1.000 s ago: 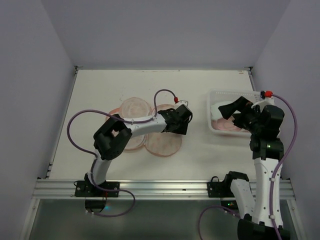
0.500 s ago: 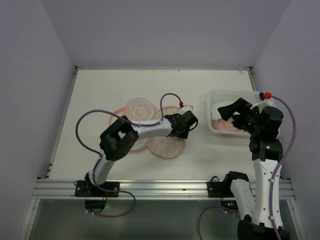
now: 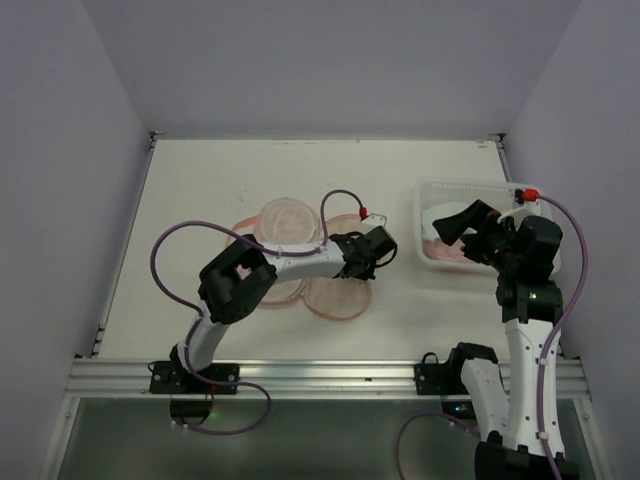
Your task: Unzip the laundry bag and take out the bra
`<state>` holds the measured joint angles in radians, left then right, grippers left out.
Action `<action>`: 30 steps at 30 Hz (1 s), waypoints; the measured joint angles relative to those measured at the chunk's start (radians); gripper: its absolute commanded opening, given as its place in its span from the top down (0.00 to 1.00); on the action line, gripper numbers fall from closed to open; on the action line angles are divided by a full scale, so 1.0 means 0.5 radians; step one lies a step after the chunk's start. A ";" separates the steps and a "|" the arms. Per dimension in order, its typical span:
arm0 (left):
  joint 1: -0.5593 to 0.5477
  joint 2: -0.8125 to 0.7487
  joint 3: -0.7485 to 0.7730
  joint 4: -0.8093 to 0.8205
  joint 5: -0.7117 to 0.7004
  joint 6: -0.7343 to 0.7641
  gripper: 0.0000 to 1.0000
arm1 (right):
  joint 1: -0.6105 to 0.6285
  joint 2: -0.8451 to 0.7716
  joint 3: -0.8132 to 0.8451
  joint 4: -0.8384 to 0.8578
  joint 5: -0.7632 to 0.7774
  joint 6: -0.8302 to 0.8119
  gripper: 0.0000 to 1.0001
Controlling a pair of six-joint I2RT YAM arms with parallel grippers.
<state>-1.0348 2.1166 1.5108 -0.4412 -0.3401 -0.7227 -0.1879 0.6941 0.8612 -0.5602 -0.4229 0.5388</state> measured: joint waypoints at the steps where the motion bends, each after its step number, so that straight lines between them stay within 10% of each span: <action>1: 0.000 -0.009 -0.016 0.014 0.001 0.000 1.00 | 0.000 -0.002 0.000 -0.001 0.000 0.000 0.06; 14: 0.091 -0.560 -0.140 0.057 0.179 0.126 1.00 | 0.009 -0.006 0.001 -0.002 0.002 -0.011 0.06; 30: 0.739 -1.003 -0.735 0.222 0.463 0.290 0.99 | 0.023 -0.056 0.001 -0.001 -0.059 -0.161 0.06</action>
<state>-0.6655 1.6150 1.1435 -0.3302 -0.1085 -0.5777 -0.1764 0.6659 0.8616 -0.5606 -0.4522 0.4583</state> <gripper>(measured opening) 0.009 0.939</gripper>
